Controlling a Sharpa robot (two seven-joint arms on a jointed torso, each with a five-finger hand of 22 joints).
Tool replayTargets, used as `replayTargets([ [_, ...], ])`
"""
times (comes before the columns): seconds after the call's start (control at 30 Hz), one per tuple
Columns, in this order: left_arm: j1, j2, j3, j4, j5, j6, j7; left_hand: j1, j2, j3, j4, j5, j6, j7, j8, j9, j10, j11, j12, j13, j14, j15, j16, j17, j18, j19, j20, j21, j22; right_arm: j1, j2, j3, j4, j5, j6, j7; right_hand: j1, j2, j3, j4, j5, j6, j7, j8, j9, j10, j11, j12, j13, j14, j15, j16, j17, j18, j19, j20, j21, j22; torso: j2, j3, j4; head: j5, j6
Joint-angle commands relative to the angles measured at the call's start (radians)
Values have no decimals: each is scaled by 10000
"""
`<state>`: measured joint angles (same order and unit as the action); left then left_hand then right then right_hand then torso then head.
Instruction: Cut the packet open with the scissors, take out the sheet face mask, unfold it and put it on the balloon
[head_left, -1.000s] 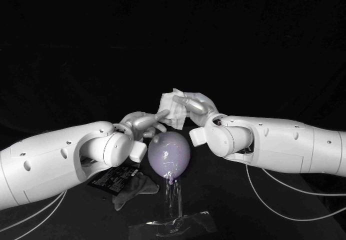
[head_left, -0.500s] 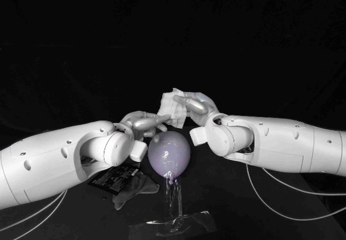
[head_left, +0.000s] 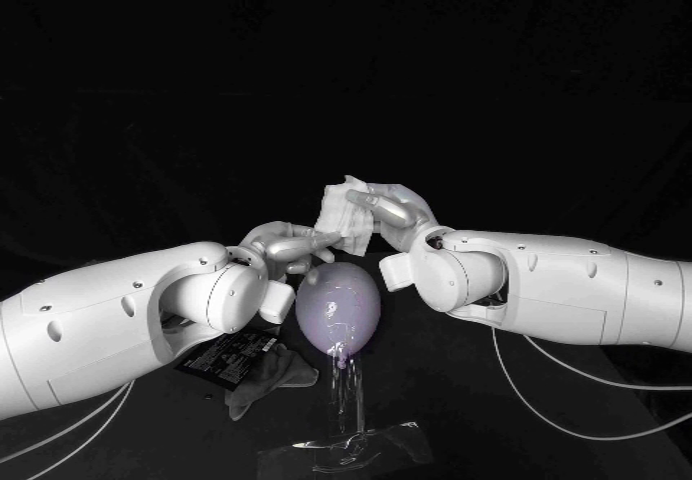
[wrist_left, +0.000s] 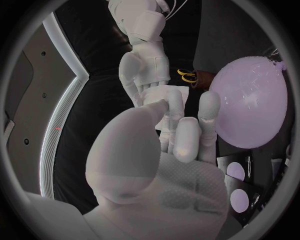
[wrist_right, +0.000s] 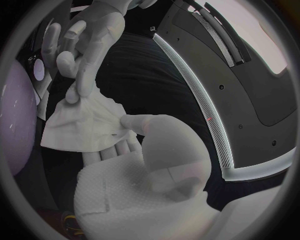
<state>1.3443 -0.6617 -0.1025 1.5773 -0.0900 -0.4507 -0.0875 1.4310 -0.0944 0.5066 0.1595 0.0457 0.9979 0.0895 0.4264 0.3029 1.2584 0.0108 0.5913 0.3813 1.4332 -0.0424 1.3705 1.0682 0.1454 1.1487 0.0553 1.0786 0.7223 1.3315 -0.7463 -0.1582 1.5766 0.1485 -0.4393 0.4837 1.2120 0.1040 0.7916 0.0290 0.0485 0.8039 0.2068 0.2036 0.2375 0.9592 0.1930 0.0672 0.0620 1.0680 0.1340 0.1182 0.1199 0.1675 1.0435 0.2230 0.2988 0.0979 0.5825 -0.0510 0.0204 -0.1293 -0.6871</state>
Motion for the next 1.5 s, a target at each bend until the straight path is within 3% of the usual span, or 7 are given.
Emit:
replayTargets([
  [0.03, 15, 14, 24, 17, 39, -95, 265, 100, 24, 313, -215, 59, 5, 41, 75, 175, 77, 25, -72, -19, -21, -64, 16, -7, 67, -9, -29, 36, 55, -7, 3, -1, 20, -48, 248, 63, 108, -29, -12, 56, 4, -77, 419, -42, 16, -89, -2, -56, 4, -20, -17, -51, 0, 166, 65, 3, 30, 1, -1, 0, -3, -4, -1],
  [0.27, 14, 9, 24, 13, 24, -92, 338, 74, 44, 887, -375, 71, -77, 88, 108, 226, 71, 63, -143, -52, -61, -50, -35, -156, 60, -13, -27, 119, 146, -7, -10, -1, 23, -49, 244, 75, 109, -29, -12, 57, 4, -75, 423, -41, 17, -89, -2, -55, 5, -19, -17, -51, 0, 166, 71, 2, 30, -1, -1, 1, -3, -3, -4],
  [0.6, 12, -66, 21, 44, -315, 304, 192, -690, -874, 3253, -1400, 68, -10, 156, 147, 289, -20, 104, -37, -21, -101, -51, 24, -183, 117, -395, -94, 447, 272, -7, -18, -1, 19, -49, 225, 106, 109, -29, -12, 57, 4, -75, 423, -41, 17, -89, -2, -55, 5, -19, -17, -51, 0, 166, 71, 2, 30, -1, -1, -1, 4, -5, -12],
  [0.97, 9, -144, 13, 65, -639, 515, 49, -1549, -1040, 4321, -2138, 84, 282, 42, 222, 303, 170, -5, 287, 79, 18, -130, 226, 108, 88, -479, -154, 1043, 845, -7, -6, -1, -10, -45, 227, 147, 109, -29, -12, 57, 4, -75, 423, -41, 17, -89, -2, -55, 5, -19, -17, -51, 0, 166, 71, 2, 30, -1, 1, -2, 1, 8, -3],
  [1.23, 6, -162, 12, 78, -614, 613, -50, -1869, -1034, 4231, -2131, 57, -33, 204, 116, 283, -123, 143, 140, 10, -115, -33, 77, -252, 137, -774, -96, 850, 509, -7, 2, -1, -15, -43, 236, 148, 109, -30, -13, 59, 3, -68, 431, -36, 20, -85, 1, -52, 6, -18, -17, -53, 0, 163, 86, 1, 25, -9, -4, -1, 2, 16, 10],
  [1.33, 6, -166, 12, 83, -600, 651, -89, -2040, -1277, 3638, -2153, 44, -531, 412, -86, 230, -521, 305, -20, -53, -216, 143, 5, -454, 156, -1003, 52, 618, 227, -7, 5, -1, -15, -43, 240, 145, 109, -30, -13, 59, 3, -68, 431, -36, 20, -85, 1, -52, 6, -18, -17, -53, 0, 163, 86, 1, 25, -9, 0, 1, 3, 13, 14],
  [1.5, 6, -170, 12, 78, -587, 623, -118, -2250, -1330, 2344, -1859, 50, -1089, 577, -322, 153, -756, 447, 96, -15, -378, 312, -28, -653, 222, -1238, 285, 134, -204, -7, 7, -1, -9, -43, 248, 142, 109, -30, -13, 59, 3, -68, 431, -36, 20, -85, 1, -52, 6, -18, -17, -53, 0, 163, 86, 1, 25, -9, 3, 4, -4, 12, 14],
])
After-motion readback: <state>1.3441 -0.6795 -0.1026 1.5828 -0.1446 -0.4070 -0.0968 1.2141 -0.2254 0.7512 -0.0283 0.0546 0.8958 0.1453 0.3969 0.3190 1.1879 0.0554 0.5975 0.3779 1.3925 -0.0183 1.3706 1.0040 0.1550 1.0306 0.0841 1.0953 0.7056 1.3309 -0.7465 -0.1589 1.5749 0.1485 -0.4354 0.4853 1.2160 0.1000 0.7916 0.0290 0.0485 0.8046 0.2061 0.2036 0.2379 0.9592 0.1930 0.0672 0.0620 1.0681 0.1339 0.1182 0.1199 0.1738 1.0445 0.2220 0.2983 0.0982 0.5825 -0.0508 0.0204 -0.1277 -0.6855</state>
